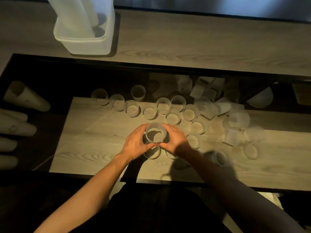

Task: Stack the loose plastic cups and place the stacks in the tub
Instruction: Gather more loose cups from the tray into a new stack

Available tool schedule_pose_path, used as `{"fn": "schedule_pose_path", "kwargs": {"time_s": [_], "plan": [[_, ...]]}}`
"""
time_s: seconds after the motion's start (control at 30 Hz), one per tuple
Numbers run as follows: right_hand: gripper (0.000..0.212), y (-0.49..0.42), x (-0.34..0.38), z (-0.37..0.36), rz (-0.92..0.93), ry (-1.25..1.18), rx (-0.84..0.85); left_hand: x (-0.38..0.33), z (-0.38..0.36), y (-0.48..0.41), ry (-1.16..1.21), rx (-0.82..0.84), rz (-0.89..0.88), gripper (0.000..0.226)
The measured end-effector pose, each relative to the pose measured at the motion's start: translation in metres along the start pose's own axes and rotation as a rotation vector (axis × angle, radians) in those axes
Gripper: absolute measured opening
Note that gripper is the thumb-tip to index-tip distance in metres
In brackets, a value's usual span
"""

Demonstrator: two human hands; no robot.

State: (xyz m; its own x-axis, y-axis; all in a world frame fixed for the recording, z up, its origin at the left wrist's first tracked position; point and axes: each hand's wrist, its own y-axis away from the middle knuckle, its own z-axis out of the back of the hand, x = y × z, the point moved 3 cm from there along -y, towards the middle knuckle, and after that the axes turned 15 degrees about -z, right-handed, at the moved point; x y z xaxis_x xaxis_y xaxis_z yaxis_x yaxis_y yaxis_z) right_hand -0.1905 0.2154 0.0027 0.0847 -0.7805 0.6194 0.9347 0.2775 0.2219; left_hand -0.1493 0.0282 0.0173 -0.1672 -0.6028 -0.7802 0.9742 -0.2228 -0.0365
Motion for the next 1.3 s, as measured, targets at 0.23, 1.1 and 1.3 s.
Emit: {"fn": "schedule_pose_path", "kwargs": {"time_s": [0.23,1.1,1.3], "plan": [[0.078,0.015,0.014,-0.003,0.02,0.043,0.057,-0.01,-0.002,0.029,-0.035,-0.096,0.006,0.077],[0.076,0.024,-0.003,-0.033,0.133,0.326,0.237,0.016,-0.047,0.068,0.037,-0.015,0.26,0.083],[0.073,0.022,-0.005,-0.039,0.112,0.308,0.192,0.018,-0.049,0.066,0.059,-0.043,0.275,0.075]]}}
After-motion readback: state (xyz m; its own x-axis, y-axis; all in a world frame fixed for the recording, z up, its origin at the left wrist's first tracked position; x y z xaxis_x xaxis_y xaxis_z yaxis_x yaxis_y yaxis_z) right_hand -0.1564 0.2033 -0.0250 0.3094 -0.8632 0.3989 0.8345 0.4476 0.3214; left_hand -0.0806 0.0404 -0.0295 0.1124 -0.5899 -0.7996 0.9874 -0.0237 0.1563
